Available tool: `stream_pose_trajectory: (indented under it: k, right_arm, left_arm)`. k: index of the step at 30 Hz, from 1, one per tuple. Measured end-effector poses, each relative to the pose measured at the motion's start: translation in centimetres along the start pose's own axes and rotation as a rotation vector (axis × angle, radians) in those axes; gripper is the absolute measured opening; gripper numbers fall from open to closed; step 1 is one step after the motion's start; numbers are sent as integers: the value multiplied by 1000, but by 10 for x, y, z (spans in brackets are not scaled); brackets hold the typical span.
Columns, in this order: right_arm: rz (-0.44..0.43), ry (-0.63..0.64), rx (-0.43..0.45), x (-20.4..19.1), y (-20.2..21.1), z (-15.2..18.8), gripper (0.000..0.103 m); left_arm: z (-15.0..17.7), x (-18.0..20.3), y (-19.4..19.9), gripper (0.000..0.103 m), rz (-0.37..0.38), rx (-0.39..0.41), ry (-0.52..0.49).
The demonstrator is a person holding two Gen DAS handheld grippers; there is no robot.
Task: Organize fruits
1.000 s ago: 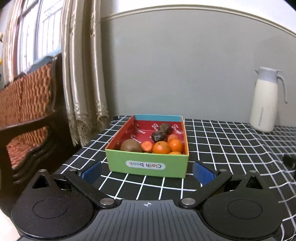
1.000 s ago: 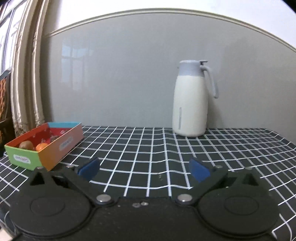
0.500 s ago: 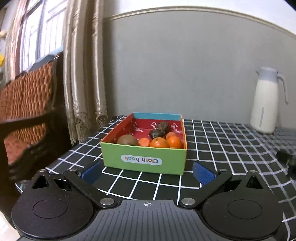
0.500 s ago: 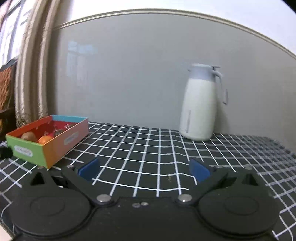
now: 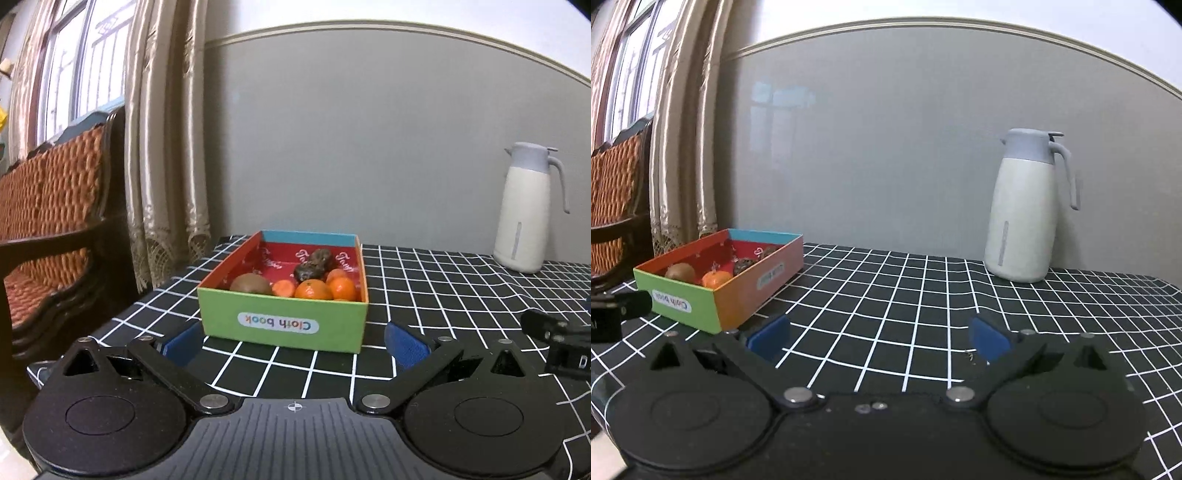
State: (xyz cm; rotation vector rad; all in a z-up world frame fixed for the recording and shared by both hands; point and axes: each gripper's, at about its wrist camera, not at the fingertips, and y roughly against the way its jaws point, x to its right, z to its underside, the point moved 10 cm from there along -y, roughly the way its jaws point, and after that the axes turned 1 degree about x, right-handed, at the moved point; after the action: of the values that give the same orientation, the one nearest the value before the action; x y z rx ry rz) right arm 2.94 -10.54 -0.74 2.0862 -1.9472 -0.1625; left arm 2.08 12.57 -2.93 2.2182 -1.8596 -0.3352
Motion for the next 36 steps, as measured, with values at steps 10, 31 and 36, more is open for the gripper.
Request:
stream_pose_trajectory:
  k: [10,31,36]
  right_arm:
    - [-16,-62,1,13,4,-2,103]
    - [-21,-60,1,10,5,-2,103]
    - [-20,-58,0,10,5,-2,103]
  left_arm:
    - [-6,16,7,103,5,54,-70]
    - [-6,14,9,103,-6,57,-77]
    - [-7,15,9,103,-6,60,-77]
